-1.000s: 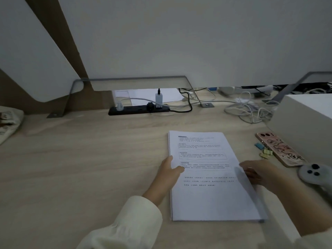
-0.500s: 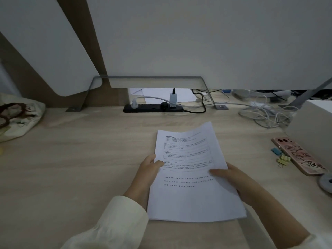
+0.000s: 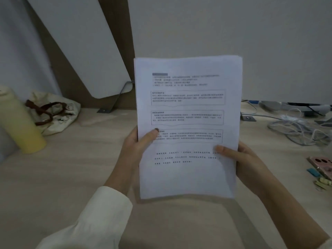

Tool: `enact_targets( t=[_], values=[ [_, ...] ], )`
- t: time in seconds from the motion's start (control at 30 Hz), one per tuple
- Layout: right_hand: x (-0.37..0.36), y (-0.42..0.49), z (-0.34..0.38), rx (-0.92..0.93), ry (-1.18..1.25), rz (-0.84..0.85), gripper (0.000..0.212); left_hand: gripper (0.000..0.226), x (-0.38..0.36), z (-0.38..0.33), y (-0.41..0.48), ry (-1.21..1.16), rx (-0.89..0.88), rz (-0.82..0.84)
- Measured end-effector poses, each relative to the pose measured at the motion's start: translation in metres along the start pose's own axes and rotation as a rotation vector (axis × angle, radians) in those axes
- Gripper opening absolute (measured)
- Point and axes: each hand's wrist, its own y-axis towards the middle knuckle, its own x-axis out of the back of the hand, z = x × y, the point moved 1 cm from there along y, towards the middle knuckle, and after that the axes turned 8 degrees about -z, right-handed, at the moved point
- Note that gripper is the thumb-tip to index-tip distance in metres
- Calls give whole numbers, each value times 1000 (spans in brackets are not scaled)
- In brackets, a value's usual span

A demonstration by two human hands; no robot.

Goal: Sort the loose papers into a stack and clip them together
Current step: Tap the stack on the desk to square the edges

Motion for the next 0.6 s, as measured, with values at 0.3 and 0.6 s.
enact_targets(
  t=[0.3,0.6],
  values=[
    [-26,4,2,90,-85,32,27,21,9,-9,-16,37,-122,-12],
    [-27,-4,1,53,-45,131,31,17,19,-13,-22,35,-42,87]
  ],
)
